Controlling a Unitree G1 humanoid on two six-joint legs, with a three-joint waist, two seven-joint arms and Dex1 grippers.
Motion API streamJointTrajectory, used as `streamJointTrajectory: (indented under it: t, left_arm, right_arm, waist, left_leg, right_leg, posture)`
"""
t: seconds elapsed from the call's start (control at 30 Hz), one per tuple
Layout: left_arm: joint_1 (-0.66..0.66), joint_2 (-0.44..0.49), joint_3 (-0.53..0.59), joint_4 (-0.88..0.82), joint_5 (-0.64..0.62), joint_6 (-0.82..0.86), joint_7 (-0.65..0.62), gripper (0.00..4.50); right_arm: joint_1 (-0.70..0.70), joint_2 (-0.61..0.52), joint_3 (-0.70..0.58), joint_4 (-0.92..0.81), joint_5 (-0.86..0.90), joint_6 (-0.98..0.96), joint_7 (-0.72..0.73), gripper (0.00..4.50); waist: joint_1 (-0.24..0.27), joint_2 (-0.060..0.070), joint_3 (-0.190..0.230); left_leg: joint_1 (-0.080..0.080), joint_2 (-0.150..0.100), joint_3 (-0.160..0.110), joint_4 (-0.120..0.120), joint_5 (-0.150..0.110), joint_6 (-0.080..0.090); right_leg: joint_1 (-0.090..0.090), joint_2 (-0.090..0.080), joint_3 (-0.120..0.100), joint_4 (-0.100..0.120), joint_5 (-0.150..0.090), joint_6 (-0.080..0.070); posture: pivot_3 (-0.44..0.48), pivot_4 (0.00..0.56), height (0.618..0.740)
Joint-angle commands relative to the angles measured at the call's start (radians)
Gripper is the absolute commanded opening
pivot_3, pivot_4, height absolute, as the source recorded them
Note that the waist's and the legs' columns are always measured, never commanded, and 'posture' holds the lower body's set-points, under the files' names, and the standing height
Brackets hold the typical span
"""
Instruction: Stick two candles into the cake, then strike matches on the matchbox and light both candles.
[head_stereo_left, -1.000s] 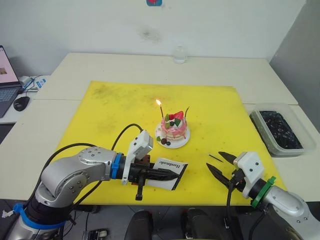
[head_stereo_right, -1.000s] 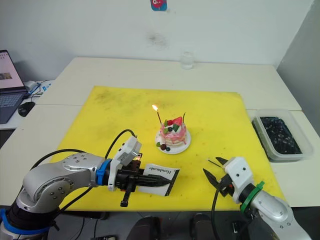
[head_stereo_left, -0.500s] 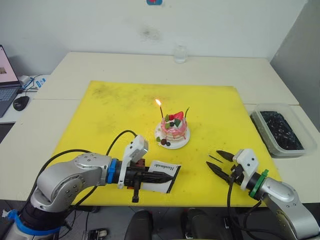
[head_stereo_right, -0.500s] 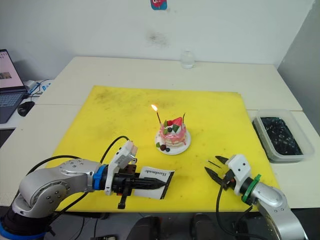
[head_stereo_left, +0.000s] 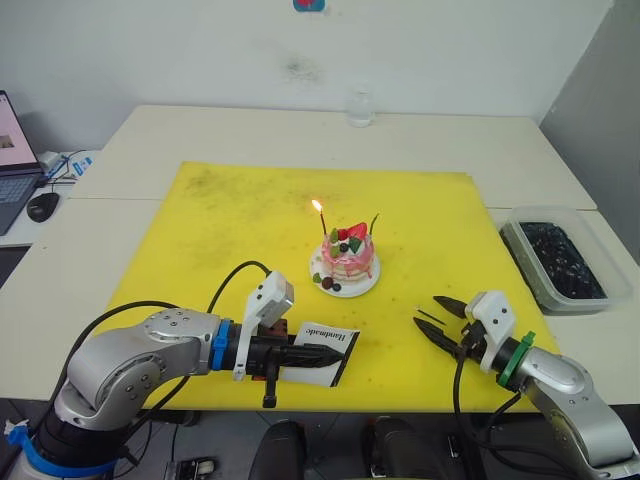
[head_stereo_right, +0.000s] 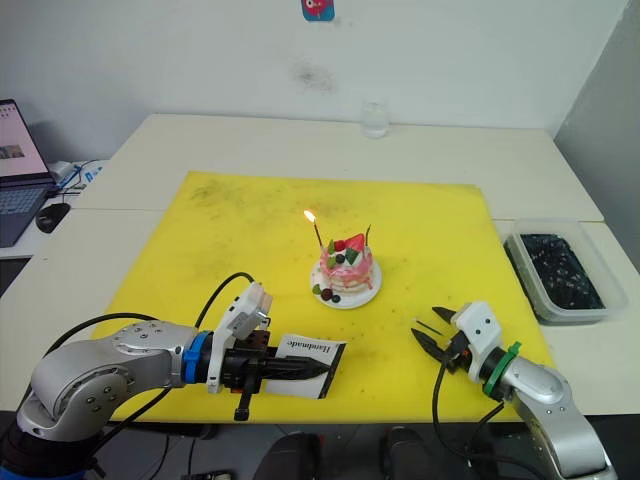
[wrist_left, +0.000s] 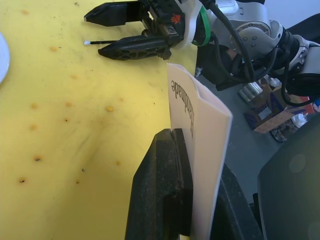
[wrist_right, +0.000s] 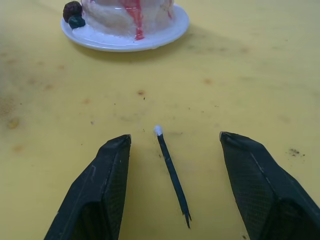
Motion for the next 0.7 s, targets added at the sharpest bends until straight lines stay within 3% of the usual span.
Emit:
streamJointTrajectory:
  t: [0.03,0.1,0.2,0.4,0.7]
  left_arm:
    - [-0.014,-0.002,0.016,-0.019,-0.026,-0.002,0.003,0.0]
    - [-0.014,-0.002,0.016,-0.02,-0.026,-0.002,0.002,0.0]
    - [-0.014,0.0,0.018,-0.021,-0.028,-0.002,0.001,0.0]
    - [-0.022,-0.003,0.015,-0.019,-0.031,0.001,0.003,0.0]
    - [-0.032,-0.008,0.007,-0.011,-0.025,0.001,-0.001,0.0]
  right_arm:
    - [-0.01,-0.005,-0.002,-0.012,-0.02,-0.003,0.0,2.93]
    - [-0.01,-0.014,0.007,-0.012,-0.036,-0.004,0.005,2.93]
    - [-0.007,-0.015,0.012,-0.014,-0.053,0.001,0.006,2.35]
    - [-0.016,-0.012,0.02,-0.013,-0.068,0.013,-0.002,0.16]
    - [-0.017,-0.018,0.028,-0.016,-0.094,0.023,0.0,0.01]
  waist:
    - [0.0,0.0,0.0]
    - [0.0,0.0,0.0]
    - [0.0,0.0,0.0]
    - [0.0,0.0,0.0]
    - [0.0,0.0,0.0]
  left_leg:
    - [0.0,0.0,0.0,0.0,0.0,0.0]
    - [0.0,0.0,0.0,0.0,0.0,0.0]
    - [0.0,0.0,0.0,0.0,0.0,0.0]
    - [0.0,0.0,0.0,0.001,0.0,0.0]
    - [0.0,0.0,0.0,0.001,0.0,0.0]
  right_leg:
    - [0.0,0.0,0.0,0.0,0.0,0.0]
    - [0.0,0.0,0.0,0.0,0.0,0.0]
    - [0.0,0.0,0.0,0.0,0.0,0.0]
    - [0.0,0.0,0.0,0.0,0.0,0.0]
    - [0.001,0.0,0.0,0.0,0.0,0.001]
  posture:
    - [0.0,0.15,0.74]
    - [0.0,0.15,0.74]
    - [0.0,0.15,0.74]
    - [0.0,0.15,0.74]
    - [0.0,0.15,0.74]
